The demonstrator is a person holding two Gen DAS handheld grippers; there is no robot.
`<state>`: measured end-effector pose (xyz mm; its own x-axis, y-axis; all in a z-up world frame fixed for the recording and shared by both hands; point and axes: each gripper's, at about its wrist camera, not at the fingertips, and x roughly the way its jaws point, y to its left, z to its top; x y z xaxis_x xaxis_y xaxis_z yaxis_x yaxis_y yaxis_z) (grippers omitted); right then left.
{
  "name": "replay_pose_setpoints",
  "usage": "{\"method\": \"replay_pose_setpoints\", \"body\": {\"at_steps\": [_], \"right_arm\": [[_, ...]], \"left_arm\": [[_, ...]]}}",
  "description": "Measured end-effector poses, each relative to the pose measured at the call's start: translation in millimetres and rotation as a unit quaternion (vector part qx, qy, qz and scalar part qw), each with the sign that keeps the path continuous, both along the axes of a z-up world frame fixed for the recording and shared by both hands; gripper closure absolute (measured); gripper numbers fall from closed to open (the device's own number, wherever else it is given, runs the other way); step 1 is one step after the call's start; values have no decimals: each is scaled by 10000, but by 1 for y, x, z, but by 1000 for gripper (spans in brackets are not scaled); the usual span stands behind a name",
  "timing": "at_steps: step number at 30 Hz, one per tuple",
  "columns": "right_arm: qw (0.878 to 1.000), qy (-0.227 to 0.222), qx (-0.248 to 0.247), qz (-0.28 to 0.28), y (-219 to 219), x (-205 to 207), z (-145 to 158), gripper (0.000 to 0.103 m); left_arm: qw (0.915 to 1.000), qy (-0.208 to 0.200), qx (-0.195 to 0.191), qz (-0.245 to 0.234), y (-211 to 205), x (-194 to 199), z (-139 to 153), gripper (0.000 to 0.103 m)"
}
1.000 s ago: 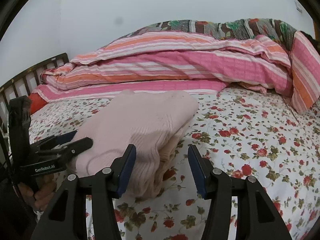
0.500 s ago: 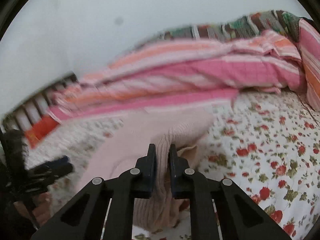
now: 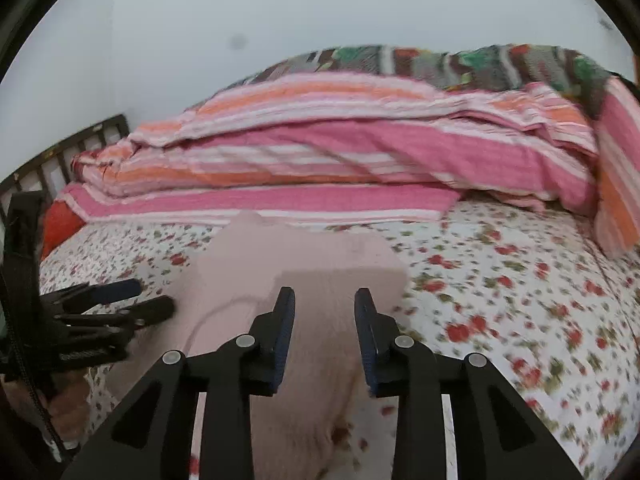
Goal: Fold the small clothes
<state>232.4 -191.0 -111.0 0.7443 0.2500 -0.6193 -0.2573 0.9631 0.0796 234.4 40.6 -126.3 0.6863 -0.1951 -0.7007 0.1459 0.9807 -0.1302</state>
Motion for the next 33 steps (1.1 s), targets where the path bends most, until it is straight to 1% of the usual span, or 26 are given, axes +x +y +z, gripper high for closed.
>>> {"method": "replay_pose_setpoints", "body": {"at_steps": [2,3,5,8,10,11,13,15,17,19,22,33], "right_arm": [[9993,260,-233,-112,2,14,-17,72],[9987,437,-266,-83,2,21,-27,71],[9984,508,-226,-31,-2,24,-38,70],[9977,468,-491,-1,4,25,-37,70],[9975,500,-500,17,4,29,-29,69],[9979,491,-425,-13,3,32,-23,69],[9983,463,-331,-83,2,40,-21,69],[9975,563,-415,-107,6,50,-34,67],[9981,445,-415,-112,6,49,-44,67],[9981,477,-374,-109,5,49,-44,67],[9979,430,-458,-123,8,48,-45,67],[9980,385,-483,-145,9,45,-45,67]], "left_arm": [[9999,89,65,-78,-3,5,-8,27],[9998,131,92,-121,-4,7,-13,27],[9998,104,57,-153,-5,7,-18,25],[9998,117,-36,-183,-2,13,-17,26],[9998,158,-47,-82,-1,20,-8,27],[9998,170,-8,-33,-2,27,-7,28],[9995,202,256,39,-9,38,-9,27],[9990,221,386,26,-15,41,-17,27],[9992,127,391,21,-16,39,-20,26],[9995,85,308,36,-12,35,-22,26],[9997,59,212,71,-10,34,-23,26],[9992,-112,360,161,-14,25,-22,26]]}}
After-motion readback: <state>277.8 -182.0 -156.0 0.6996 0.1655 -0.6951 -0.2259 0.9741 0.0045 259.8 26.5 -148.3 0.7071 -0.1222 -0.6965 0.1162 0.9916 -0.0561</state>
